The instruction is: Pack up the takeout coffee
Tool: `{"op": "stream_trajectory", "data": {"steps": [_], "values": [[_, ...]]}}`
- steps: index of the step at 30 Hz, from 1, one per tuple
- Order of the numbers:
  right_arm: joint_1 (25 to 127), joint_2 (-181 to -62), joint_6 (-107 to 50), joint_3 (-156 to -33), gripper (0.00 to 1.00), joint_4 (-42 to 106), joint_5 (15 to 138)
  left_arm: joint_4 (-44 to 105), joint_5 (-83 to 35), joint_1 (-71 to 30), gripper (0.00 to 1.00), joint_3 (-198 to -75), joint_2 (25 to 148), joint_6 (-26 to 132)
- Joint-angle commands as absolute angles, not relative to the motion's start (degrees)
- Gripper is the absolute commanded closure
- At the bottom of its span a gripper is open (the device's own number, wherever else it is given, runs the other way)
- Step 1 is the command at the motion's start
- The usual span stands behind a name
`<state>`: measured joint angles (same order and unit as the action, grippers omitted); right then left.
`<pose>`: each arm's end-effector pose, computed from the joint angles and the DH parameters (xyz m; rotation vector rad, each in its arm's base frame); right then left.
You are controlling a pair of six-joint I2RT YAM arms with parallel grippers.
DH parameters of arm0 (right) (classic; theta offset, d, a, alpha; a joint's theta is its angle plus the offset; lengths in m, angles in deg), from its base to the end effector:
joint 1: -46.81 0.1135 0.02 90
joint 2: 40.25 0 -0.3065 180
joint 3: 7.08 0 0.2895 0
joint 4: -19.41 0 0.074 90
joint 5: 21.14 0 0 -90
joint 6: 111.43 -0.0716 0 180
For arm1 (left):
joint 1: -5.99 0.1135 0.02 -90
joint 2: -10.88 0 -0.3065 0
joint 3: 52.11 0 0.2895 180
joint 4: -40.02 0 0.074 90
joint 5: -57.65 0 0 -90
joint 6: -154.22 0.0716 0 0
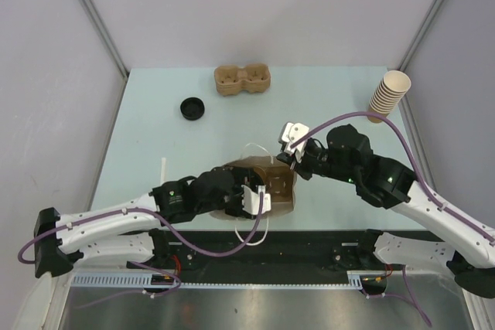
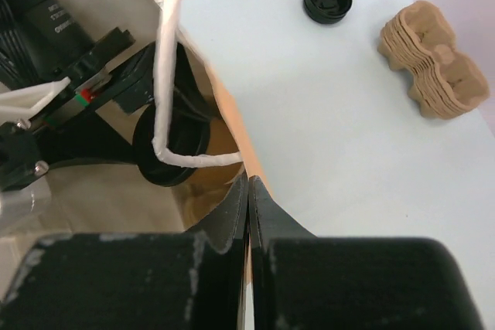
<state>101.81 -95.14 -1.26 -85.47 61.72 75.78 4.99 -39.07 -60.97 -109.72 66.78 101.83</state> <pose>0.1343 0.2069 0.4329 -1.2432 1.4782 0.5247 0.1090 -0.2349 0.2962 1.6604 1.3702 -0.1718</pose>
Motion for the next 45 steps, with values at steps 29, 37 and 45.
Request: {"op": "stream_trajectory", "data": {"steps": [29, 37, 45], "values": [[111.23, -84.99, 14.61, -74.76, 1.0, 55.45, 71.14, 22.35, -43.96, -67.05, 0.85, -108.45, 75.65, 103.33], [111.14, -84.55, 13.73, -74.76, 1.0, 55.63, 70.97, 21.3, -43.95, -67.05, 0.87, -110.92, 79.08, 104.56], [111.05, -83.93, 14.43, -74.76, 1.0, 55.19, 71.32, 18.38, -45.96, -67.14, 0.88, -113.21, 77.42, 102.1]]}}
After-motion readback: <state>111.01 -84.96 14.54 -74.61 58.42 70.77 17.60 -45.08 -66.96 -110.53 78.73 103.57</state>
